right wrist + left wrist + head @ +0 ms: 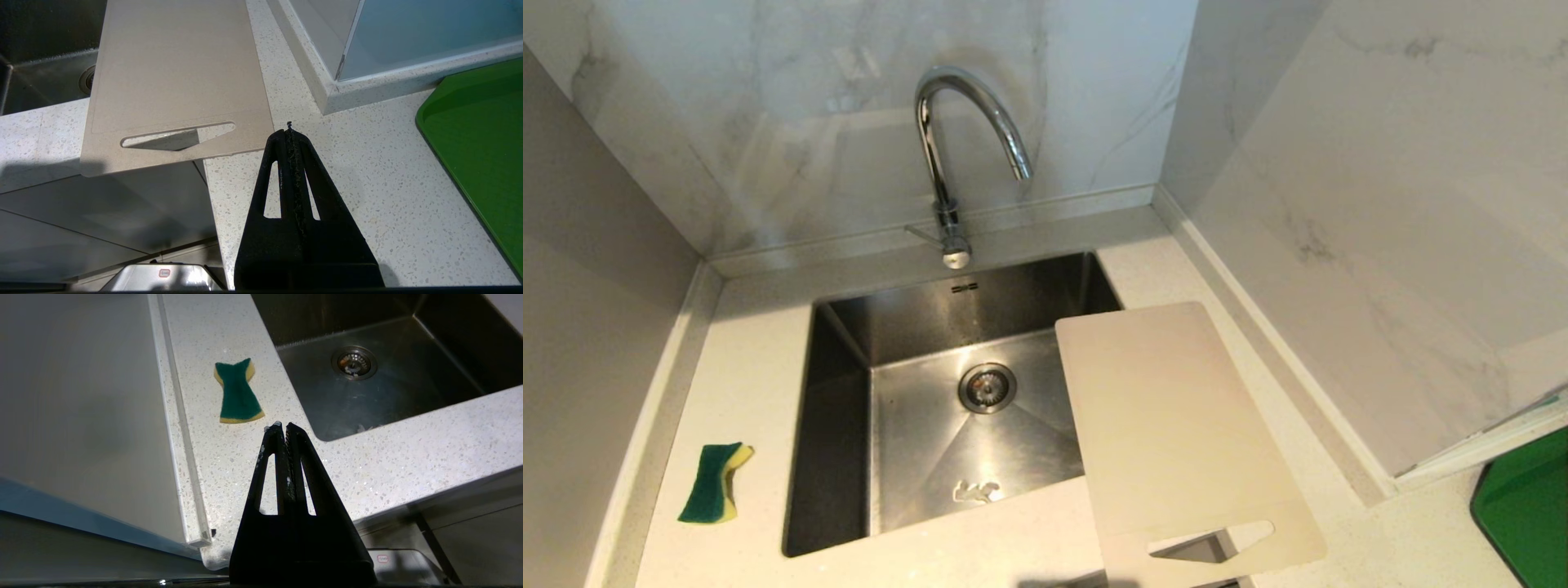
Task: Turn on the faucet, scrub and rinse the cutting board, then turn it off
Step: Turn on the tap
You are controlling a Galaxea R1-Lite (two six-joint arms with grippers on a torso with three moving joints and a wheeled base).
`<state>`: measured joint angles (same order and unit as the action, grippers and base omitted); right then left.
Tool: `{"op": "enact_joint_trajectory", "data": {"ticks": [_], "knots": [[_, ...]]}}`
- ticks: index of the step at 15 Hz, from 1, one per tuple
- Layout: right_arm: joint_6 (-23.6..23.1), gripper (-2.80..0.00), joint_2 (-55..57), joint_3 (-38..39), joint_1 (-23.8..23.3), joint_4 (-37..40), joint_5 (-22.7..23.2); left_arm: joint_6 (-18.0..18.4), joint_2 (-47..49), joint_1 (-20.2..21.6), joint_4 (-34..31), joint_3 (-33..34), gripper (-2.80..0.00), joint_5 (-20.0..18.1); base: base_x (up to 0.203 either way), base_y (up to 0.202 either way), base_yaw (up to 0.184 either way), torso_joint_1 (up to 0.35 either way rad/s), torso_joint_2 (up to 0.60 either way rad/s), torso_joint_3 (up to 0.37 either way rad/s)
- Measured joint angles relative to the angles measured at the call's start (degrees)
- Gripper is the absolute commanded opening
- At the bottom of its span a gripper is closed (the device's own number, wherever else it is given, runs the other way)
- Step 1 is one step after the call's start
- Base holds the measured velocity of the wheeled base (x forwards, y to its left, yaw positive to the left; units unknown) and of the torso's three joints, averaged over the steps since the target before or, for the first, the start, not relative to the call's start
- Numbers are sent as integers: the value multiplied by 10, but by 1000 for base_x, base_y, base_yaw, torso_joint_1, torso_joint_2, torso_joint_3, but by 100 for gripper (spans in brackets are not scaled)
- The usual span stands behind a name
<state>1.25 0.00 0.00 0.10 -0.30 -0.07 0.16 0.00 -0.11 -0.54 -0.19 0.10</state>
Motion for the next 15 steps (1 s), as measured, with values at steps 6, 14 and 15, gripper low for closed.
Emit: {"op": "enact_joint_trajectory", "data": {"ticks": [6,14,15], "knots": [[-1,-280,0,0,0,0,0,21,78,1,-38,-140,-280,0,0,0,0,0,0,0],[-1,-280,0,0,0,0,0,45,337,2,-36,-418,-280,0,0,0,0,0,0,0],[-1,-280,0,0,0,0,0,51,372,3,-32,-456,-280,1,0,0,0,0,0,0]]}}
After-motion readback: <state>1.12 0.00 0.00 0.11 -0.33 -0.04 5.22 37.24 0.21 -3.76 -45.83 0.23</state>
